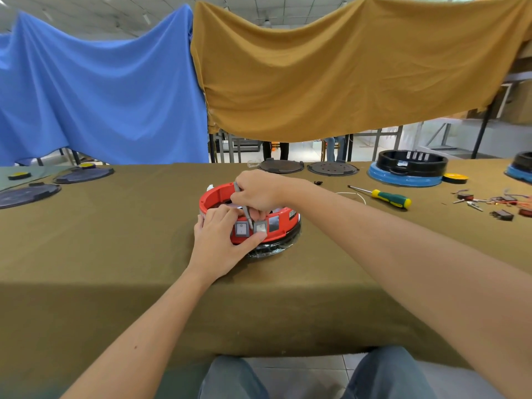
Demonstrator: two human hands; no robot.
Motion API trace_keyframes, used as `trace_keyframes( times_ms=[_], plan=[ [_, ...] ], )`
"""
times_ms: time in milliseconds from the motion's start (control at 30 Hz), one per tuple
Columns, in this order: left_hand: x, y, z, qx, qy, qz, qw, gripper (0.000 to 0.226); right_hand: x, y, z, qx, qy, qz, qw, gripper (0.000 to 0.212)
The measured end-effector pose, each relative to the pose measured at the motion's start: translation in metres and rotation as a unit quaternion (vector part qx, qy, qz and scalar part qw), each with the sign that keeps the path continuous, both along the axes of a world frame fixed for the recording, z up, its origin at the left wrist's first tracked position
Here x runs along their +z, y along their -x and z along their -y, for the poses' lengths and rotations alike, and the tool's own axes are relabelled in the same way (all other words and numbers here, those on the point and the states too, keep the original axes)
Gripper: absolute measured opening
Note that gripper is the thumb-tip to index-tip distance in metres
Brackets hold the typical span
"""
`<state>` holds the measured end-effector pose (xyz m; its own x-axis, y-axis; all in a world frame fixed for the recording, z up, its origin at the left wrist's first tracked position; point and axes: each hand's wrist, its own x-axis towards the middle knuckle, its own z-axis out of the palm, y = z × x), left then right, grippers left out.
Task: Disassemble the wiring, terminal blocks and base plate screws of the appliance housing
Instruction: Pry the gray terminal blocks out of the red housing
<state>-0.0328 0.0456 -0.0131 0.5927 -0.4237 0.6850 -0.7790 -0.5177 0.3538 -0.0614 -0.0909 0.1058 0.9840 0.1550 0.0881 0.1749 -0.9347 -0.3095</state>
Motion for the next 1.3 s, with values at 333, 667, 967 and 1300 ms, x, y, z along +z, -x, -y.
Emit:
trace_keyframes(
  times_ms=[333, 667, 967, 1300],
  plan=[
    [-0.001, -0.001, -0.001, -0.002, 0.002, 0.003, 1.000, 0.059, -0.009, 0.013, 0.015, 0.012, -0.094, 0.058, 0.994, 0.030],
    [0.001, 0.001, -0.001, -0.002, -0.005, 0.000, 1.000, 0.049, -0.003, 0.007, 0.005, 0.004, -0.013, 0.015, 1.000, 0.042],
    [0.001, 0.000, 0.000, -0.003, -0.002, -0.002, 1.000, 0.059, -0.001, 0.013, 0.006, -0.004, -0.089, 0.030, 0.996, 0.034],
    [0.002, 0.002, -0.001, 0.002, -0.023, -0.003, 1.000, 0.056, -0.021, 0.035, 0.052, -0.015, -0.289, 0.110, 0.951, 0.027]
  ],
)
